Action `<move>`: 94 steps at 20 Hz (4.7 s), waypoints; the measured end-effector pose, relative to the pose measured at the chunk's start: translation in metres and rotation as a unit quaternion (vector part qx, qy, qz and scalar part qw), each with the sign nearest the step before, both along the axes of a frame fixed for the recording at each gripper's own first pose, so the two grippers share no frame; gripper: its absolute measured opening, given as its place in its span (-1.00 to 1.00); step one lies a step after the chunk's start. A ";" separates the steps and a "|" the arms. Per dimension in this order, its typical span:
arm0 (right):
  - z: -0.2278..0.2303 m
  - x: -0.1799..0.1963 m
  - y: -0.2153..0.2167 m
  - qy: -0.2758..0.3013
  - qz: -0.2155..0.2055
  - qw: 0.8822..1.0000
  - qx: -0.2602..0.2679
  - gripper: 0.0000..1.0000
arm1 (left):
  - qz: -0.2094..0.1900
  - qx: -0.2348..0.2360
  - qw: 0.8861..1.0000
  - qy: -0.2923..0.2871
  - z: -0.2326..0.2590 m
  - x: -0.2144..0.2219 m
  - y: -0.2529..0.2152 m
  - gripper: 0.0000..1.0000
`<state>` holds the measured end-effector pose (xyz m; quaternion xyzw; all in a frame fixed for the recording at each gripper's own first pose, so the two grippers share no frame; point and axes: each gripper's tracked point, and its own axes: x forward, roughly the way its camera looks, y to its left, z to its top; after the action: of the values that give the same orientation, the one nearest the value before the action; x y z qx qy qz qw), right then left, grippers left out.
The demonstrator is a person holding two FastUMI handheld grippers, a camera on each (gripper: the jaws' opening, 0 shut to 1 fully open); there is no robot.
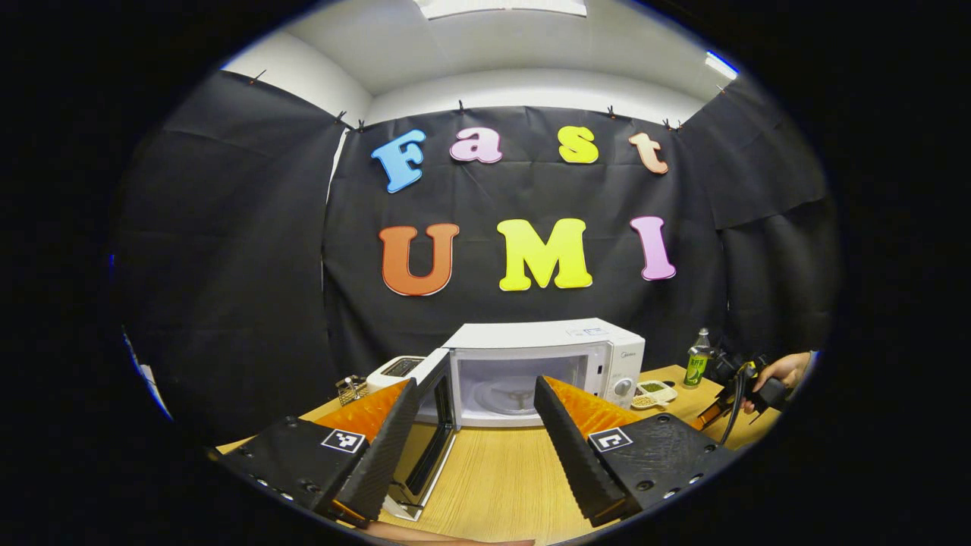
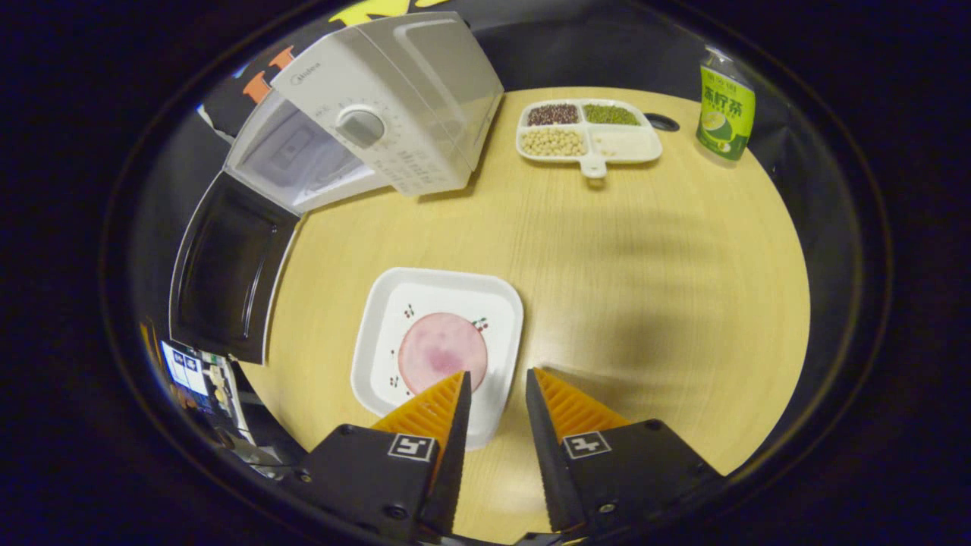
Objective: Open the microwave oven with the left hand, put the food in, and close the microwave oven.
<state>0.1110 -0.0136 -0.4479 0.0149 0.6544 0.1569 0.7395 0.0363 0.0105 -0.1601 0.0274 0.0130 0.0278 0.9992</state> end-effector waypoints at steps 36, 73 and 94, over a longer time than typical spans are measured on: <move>0.044 0.001 0.199 -0.027 -0.147 0.972 0.179 -0.88 | 0.042 -0.009 0.999 -0.012 -0.014 -0.035 0.080 0.89; -0.031 0.233 0.335 -0.305 -0.515 0.757 0.263 -0.82 | 0.020 -0.047 0.998 -0.041 -0.031 -0.033 0.098 0.89; 0.083 0.078 0.268 -0.523 -0.071 0.847 0.057 0.87 | 0.064 0.026 0.997 -0.021 -0.050 -0.090 0.136 0.85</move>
<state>0.1890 0.2542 -0.3649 0.0194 0.1577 0.1256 0.9793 -0.0535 0.1468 -0.2099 0.0515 -0.0065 0.0921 0.9944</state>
